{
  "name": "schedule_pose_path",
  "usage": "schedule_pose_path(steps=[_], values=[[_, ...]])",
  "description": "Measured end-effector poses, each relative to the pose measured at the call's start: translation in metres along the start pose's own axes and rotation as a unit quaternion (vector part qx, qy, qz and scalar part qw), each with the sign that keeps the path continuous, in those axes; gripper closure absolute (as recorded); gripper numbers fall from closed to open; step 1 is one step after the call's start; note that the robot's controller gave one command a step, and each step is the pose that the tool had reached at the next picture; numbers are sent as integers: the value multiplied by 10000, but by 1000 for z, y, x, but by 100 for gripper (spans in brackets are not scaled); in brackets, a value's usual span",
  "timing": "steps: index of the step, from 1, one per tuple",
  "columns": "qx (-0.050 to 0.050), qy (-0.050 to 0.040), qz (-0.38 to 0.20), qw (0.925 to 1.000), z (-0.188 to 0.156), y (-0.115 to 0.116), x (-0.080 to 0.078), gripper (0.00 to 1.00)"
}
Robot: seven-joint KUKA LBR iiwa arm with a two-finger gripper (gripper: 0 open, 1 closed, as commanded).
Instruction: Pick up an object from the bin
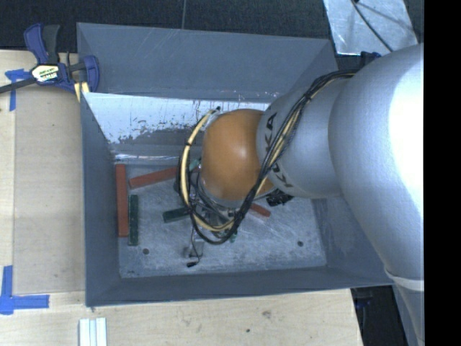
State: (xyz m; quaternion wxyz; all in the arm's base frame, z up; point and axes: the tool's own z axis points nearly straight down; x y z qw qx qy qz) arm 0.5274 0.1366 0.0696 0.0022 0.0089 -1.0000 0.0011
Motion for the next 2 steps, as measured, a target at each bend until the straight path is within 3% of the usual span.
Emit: schedule_pose_path(steps=[1, 2], values=[[-18, -36, 2, 10000, -5, 2, -2, 100], [-12, -36, -4, 10000, -134, -15, -21, 100]])
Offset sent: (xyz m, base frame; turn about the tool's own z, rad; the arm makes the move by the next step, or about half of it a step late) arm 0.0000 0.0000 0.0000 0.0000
